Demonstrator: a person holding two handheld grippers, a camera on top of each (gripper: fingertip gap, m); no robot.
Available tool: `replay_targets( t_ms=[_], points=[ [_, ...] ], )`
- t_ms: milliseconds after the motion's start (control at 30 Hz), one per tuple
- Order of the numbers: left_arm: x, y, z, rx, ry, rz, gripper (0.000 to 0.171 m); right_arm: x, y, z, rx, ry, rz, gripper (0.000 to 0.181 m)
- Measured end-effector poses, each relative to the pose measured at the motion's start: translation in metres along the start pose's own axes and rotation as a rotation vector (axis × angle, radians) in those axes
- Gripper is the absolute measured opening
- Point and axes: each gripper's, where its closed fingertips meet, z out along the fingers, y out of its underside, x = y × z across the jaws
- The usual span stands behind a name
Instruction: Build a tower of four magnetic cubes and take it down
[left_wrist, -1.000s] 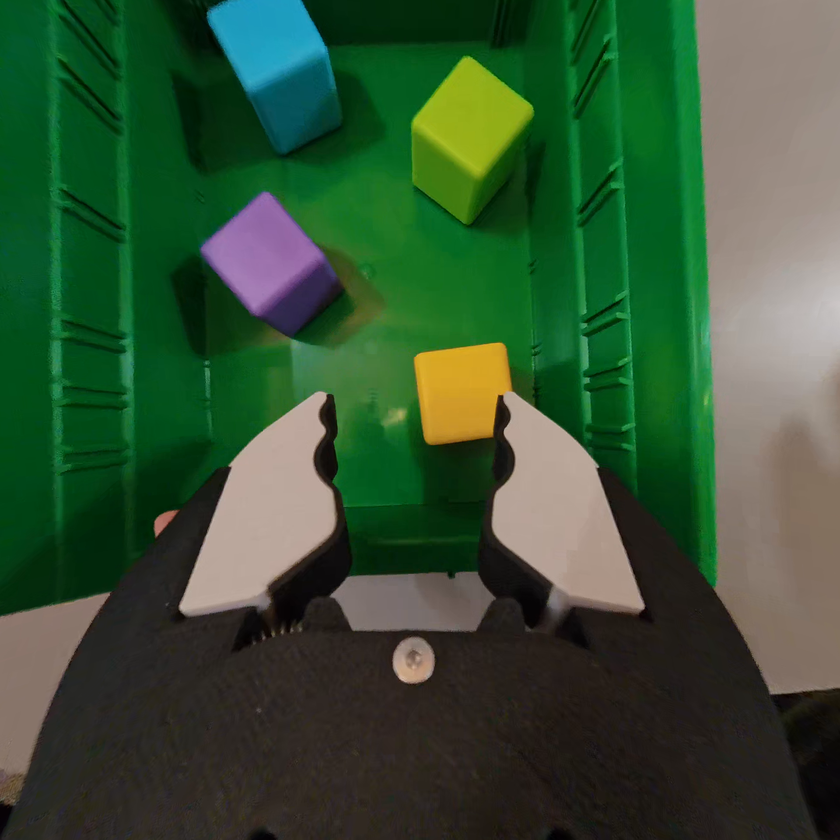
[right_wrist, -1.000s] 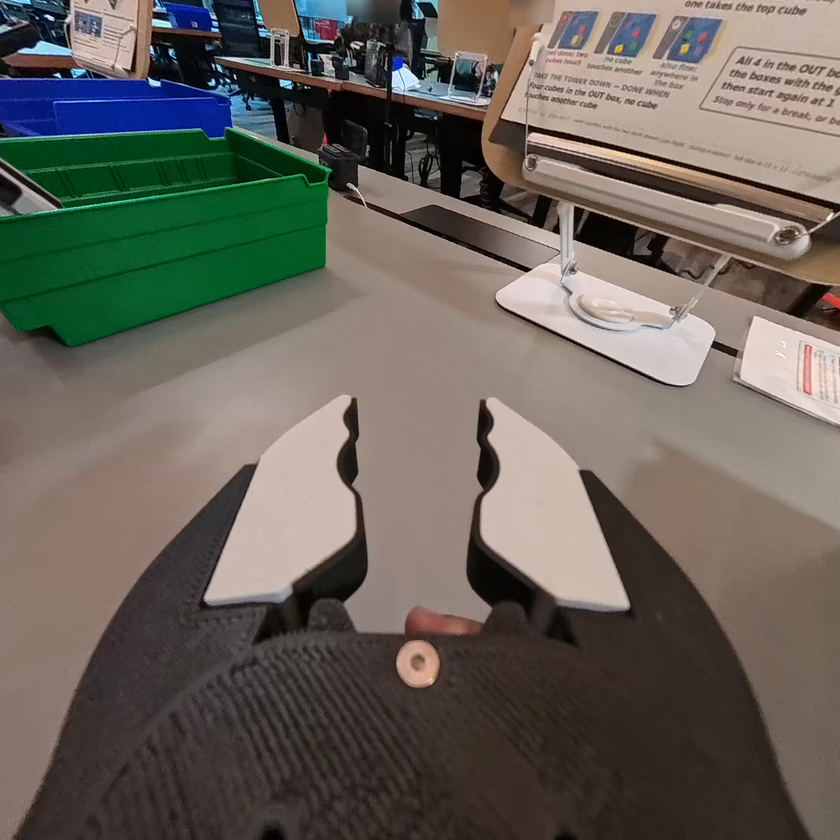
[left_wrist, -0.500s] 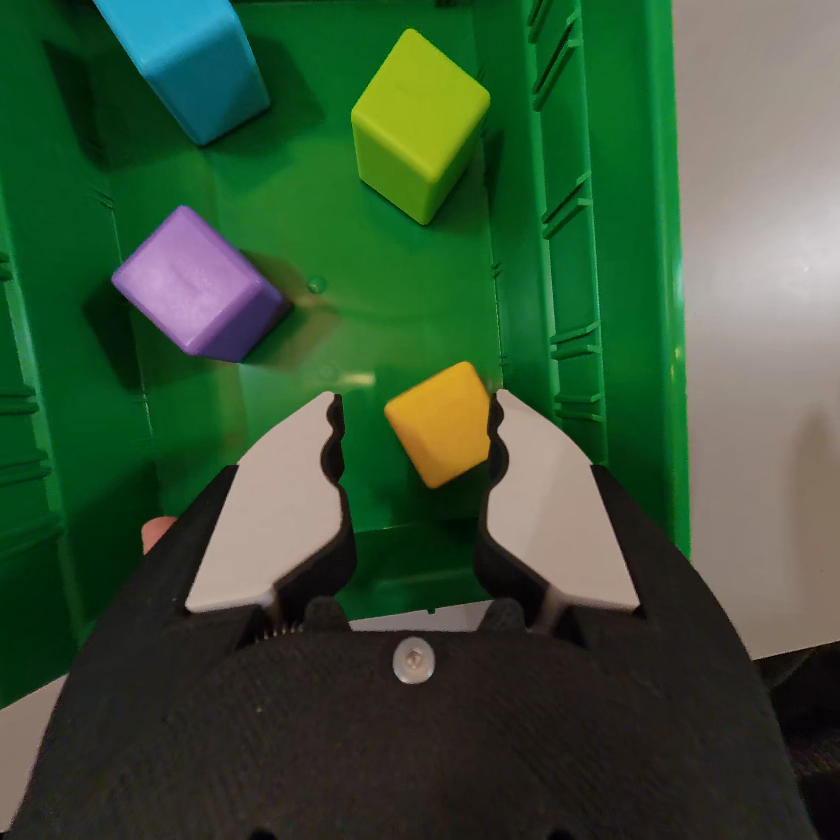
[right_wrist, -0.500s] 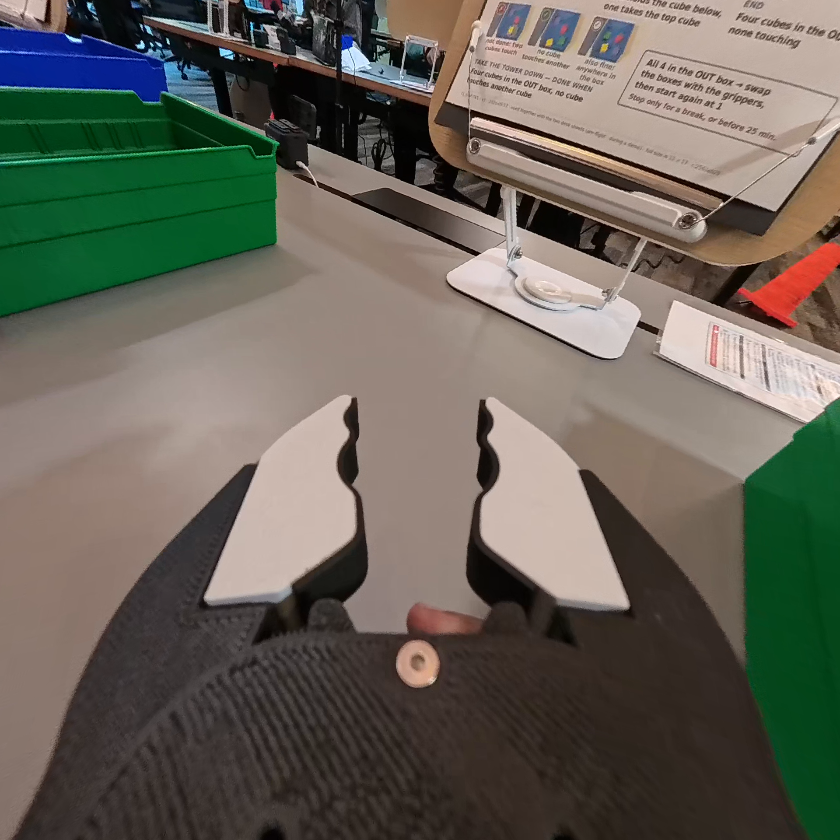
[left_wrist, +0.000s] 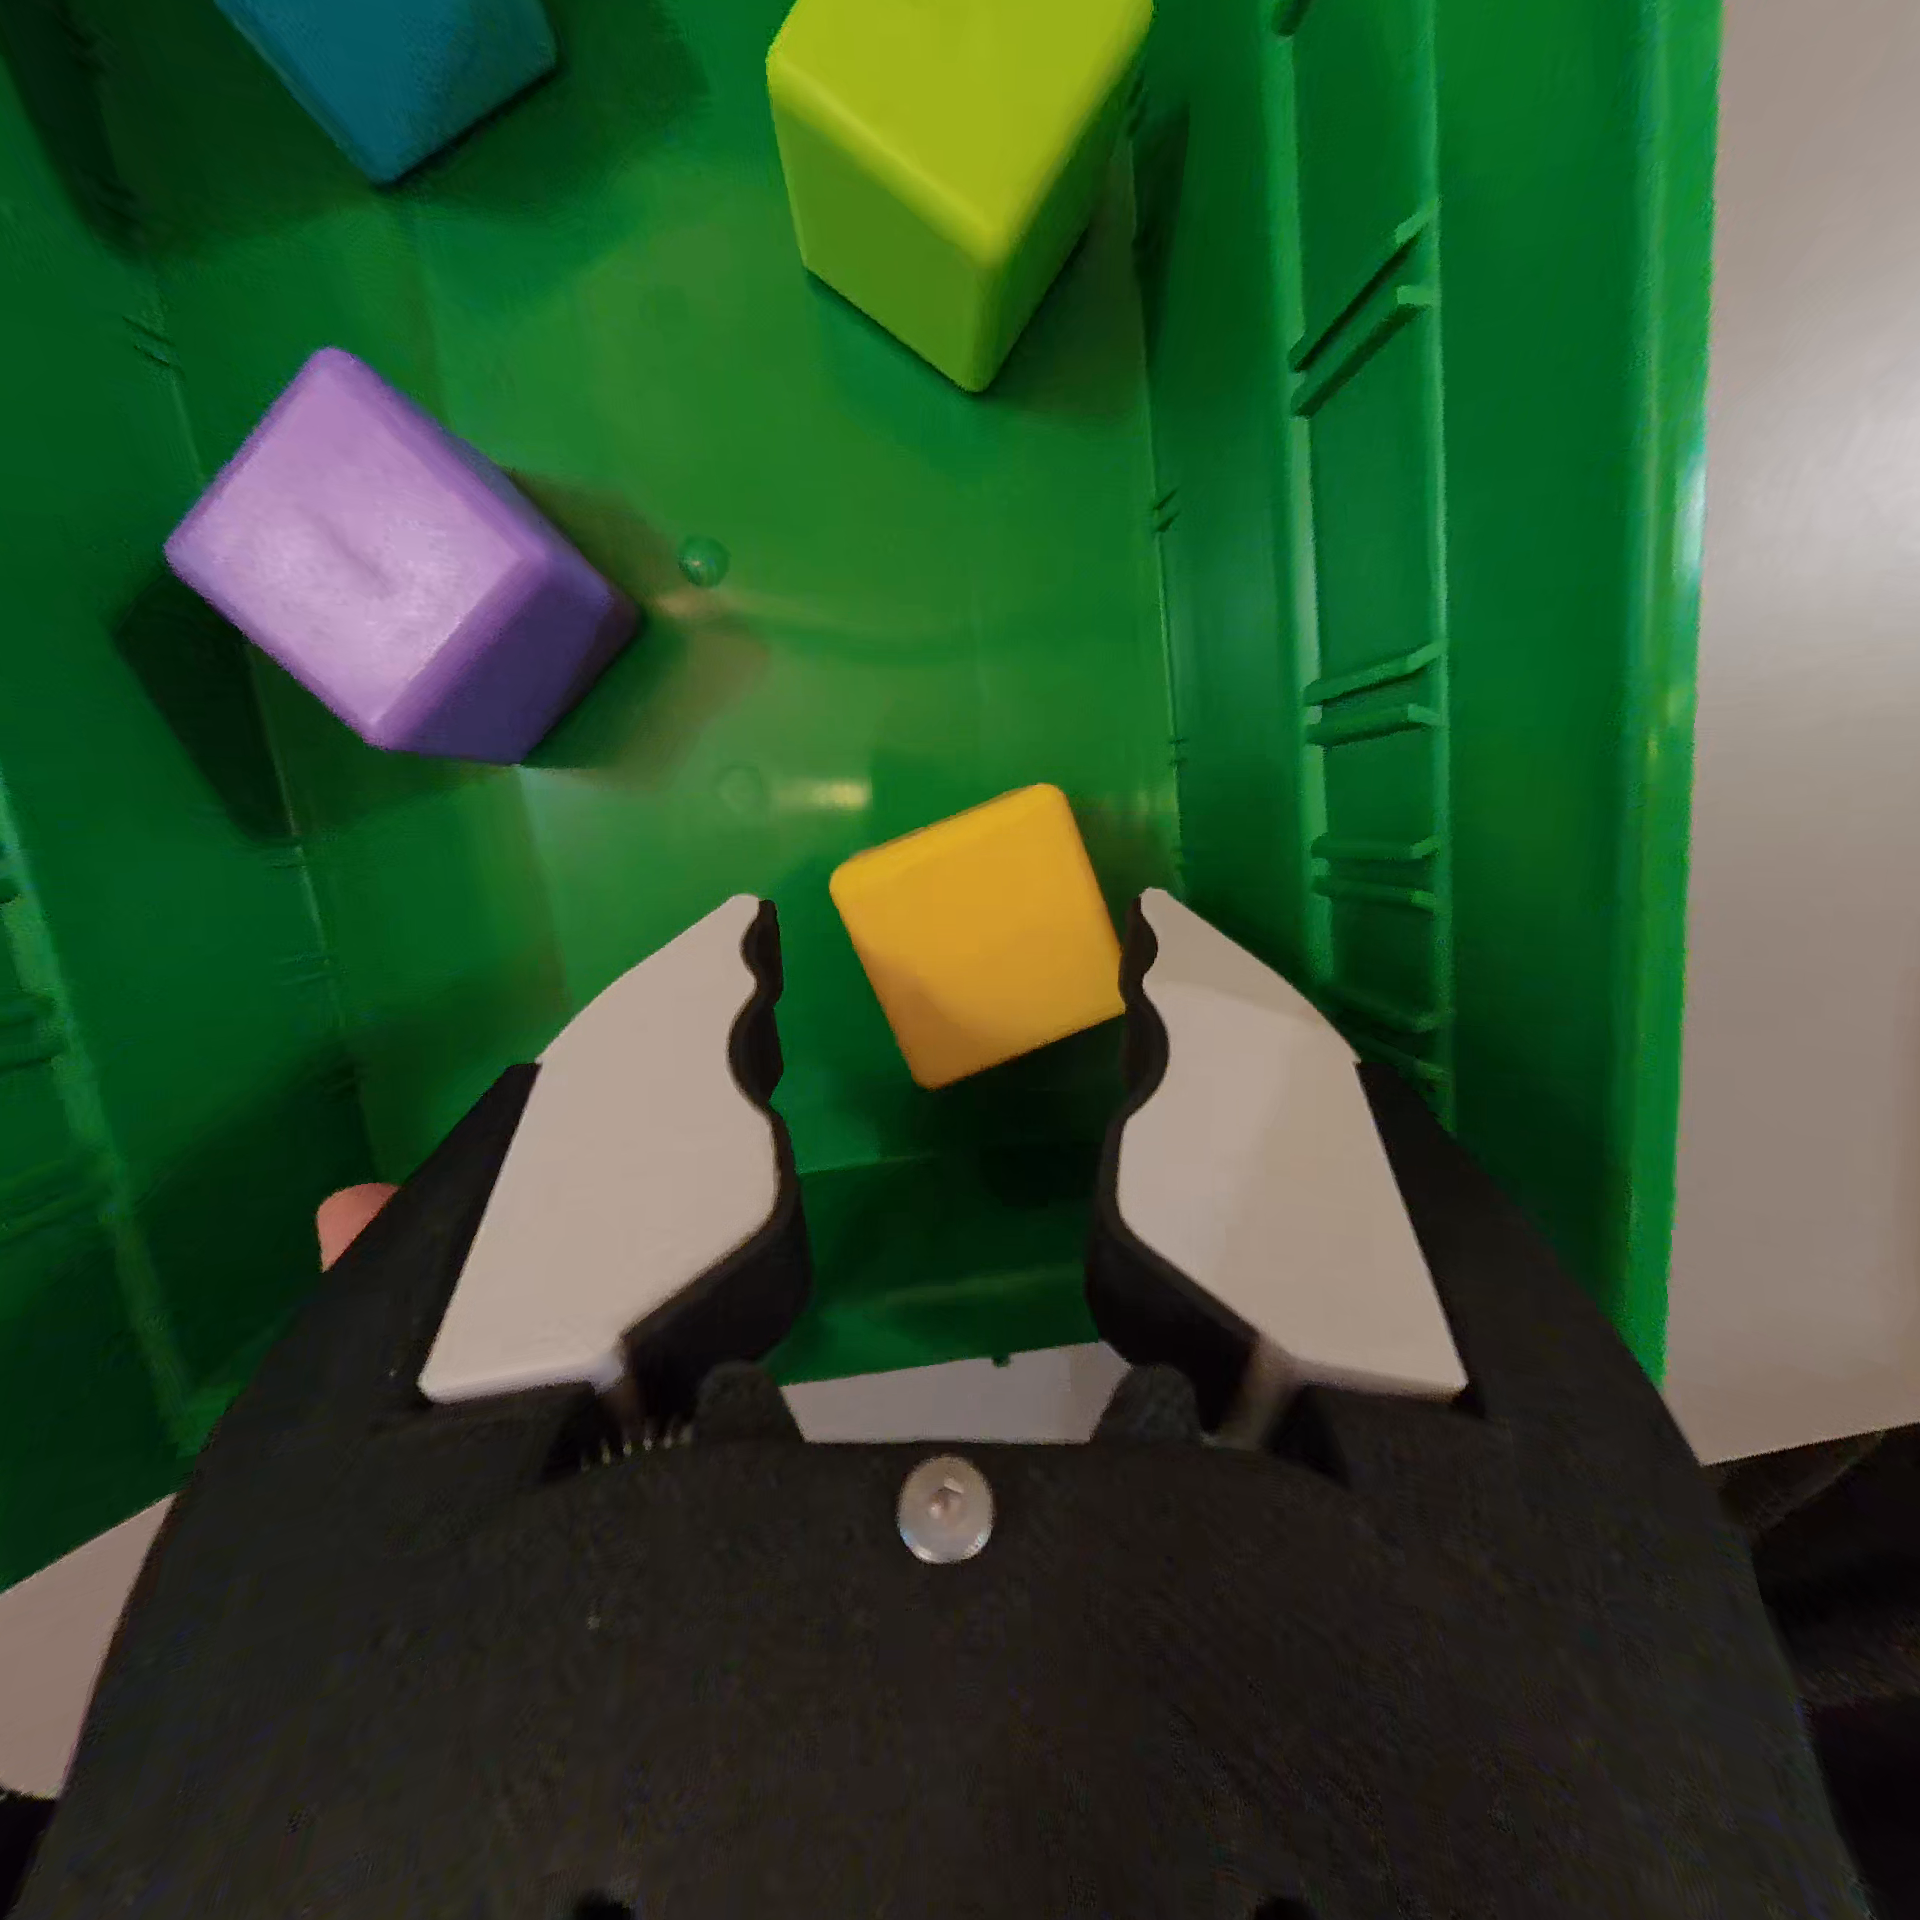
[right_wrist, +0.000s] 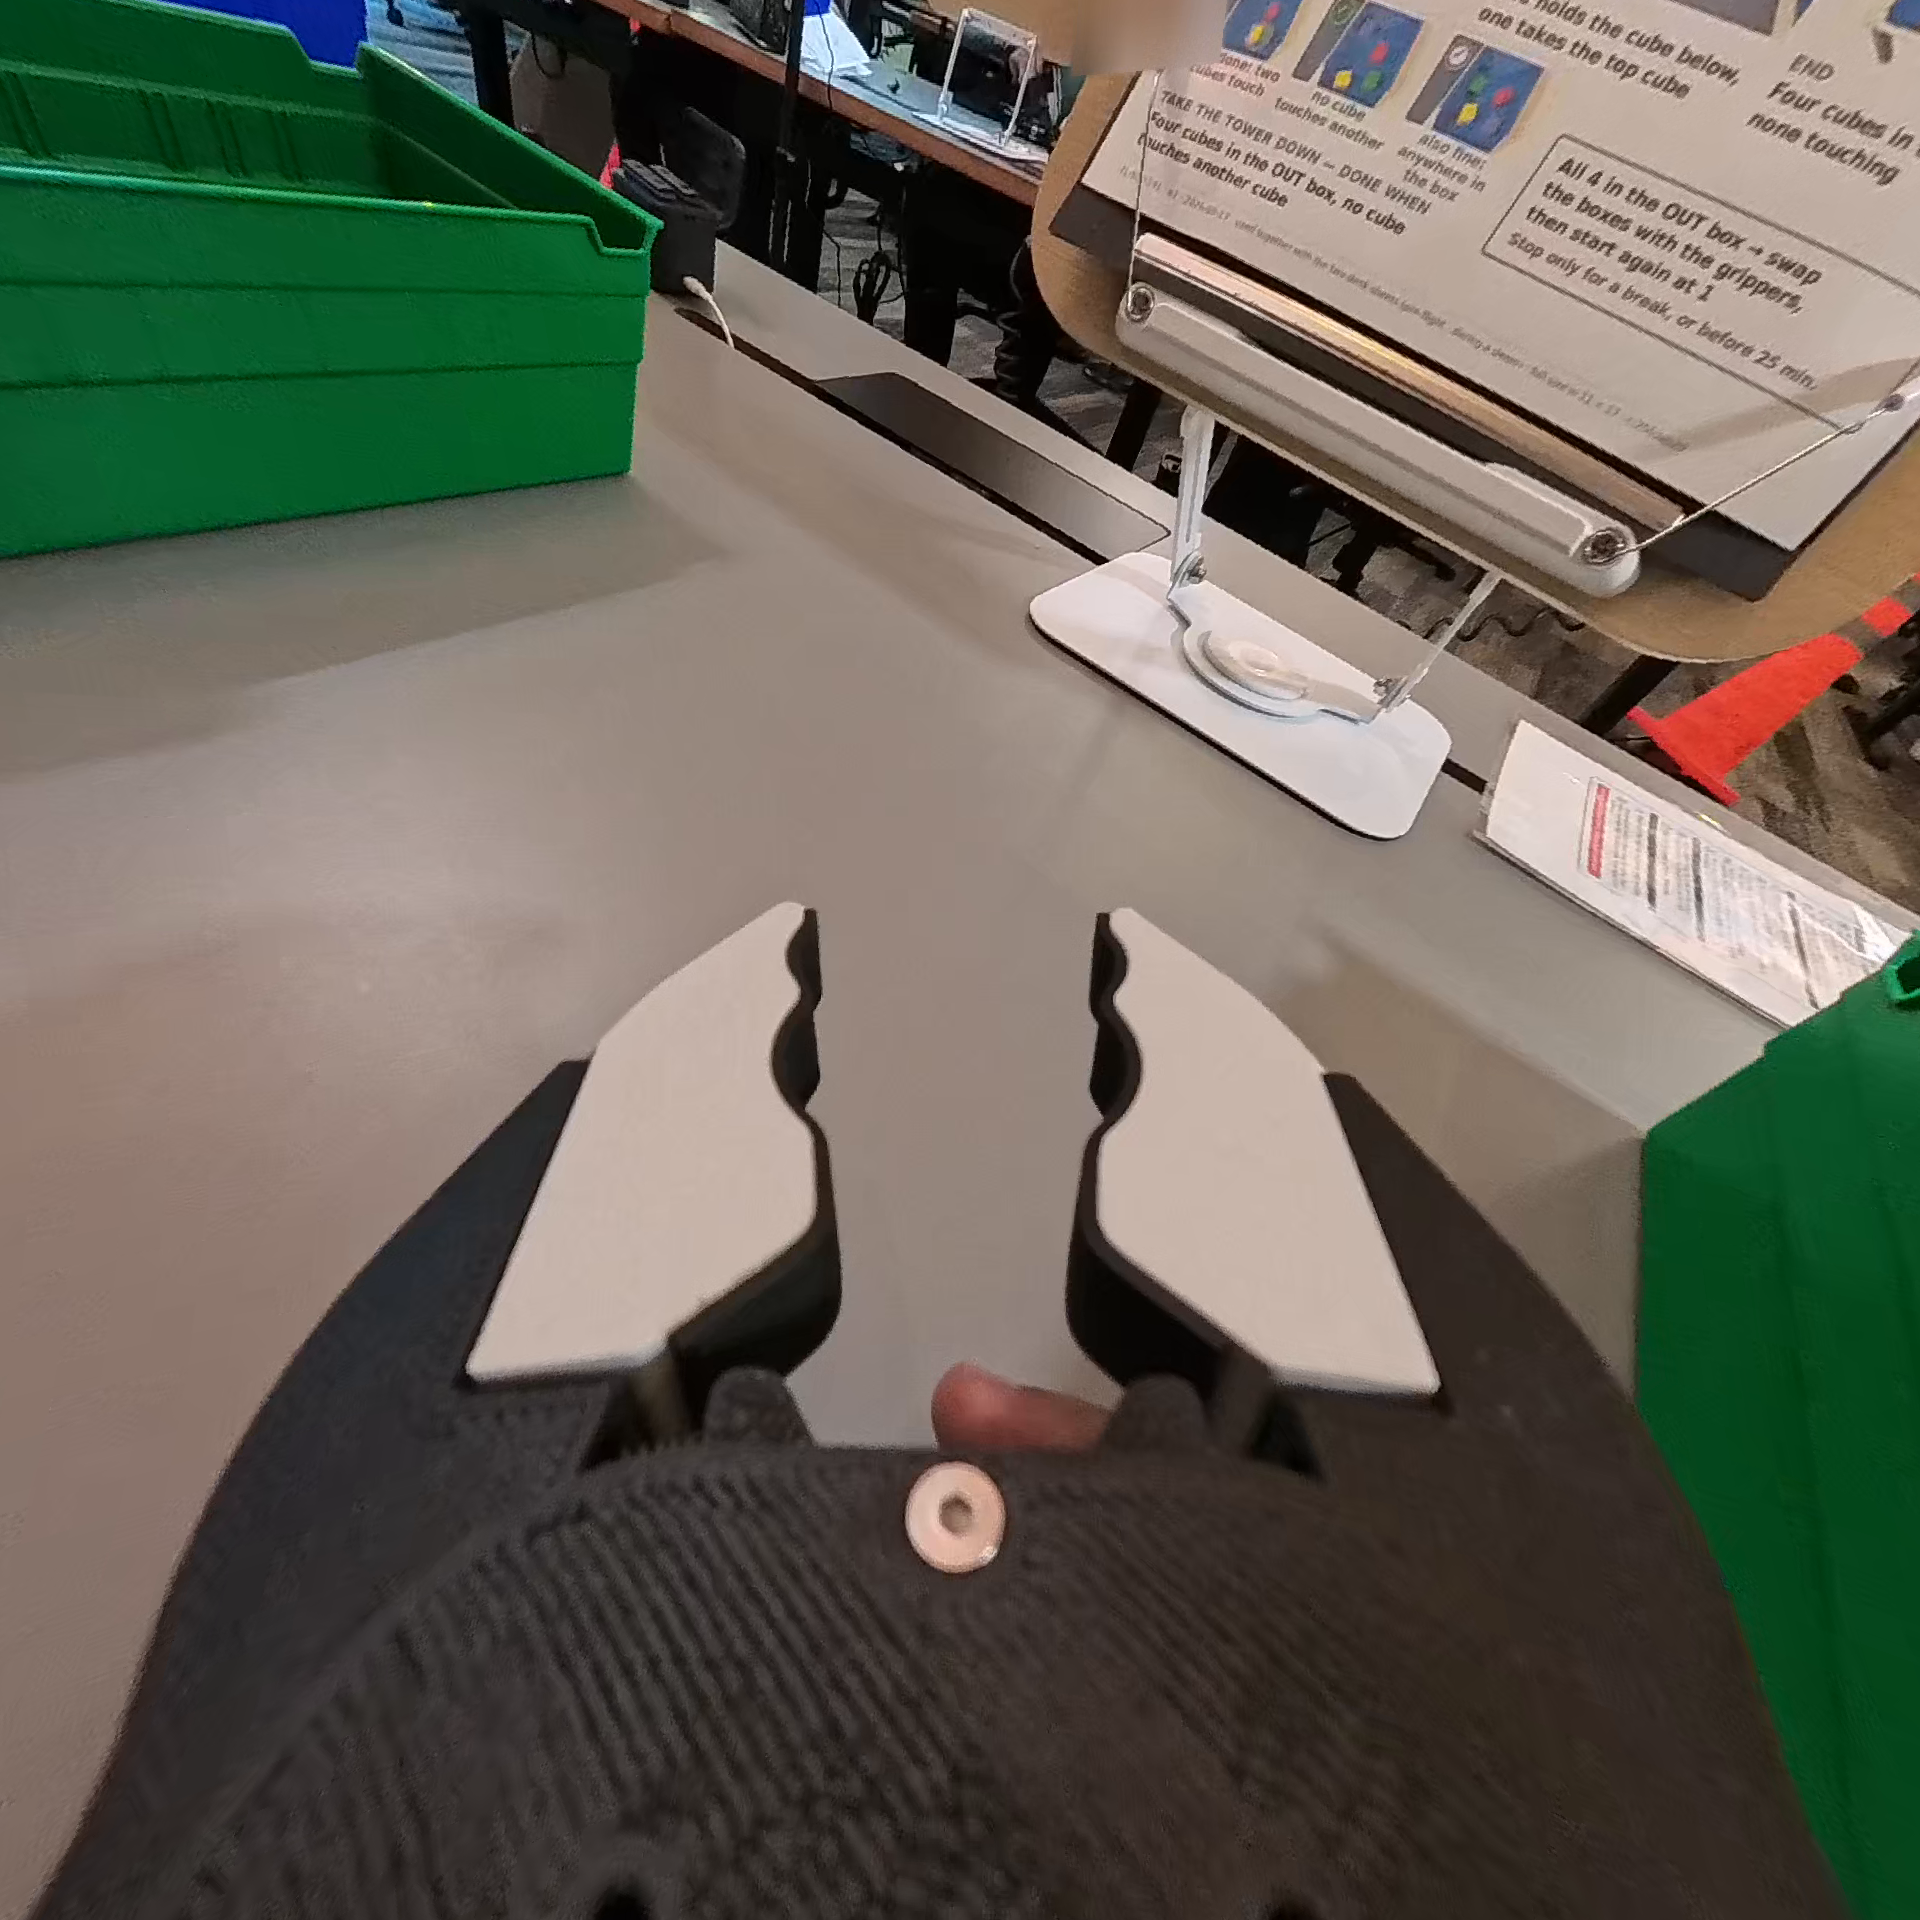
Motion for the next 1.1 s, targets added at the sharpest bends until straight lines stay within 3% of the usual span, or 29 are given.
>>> replay_targets(
  t_ms=[267,800,933,1100],
  points=[
    [-0.011,0.009,-0.003,-0.017,0.017,-0.029,0.066,0.002,0.001,0.0,-0.001,-0.002,0.023,0.051],
    [-0.017,0.006,-0.005,0.023,0.034,-0.012,0.046,0.001,0.003,0.001,-0.012,-0.002,0.016,0.051],
    [-0.021,-0.014,-0.038,0.165,0.062,-0.044,0.045,0.002,0.003,0.001,-0.01,0.0,0.016,0.051],
    [0.003,-0.047,-0.112,0.399,0.11,0.029,0.045,0.002,0.004,0.002,-0.014,-0.001,0.02,0.051]
  ],
)
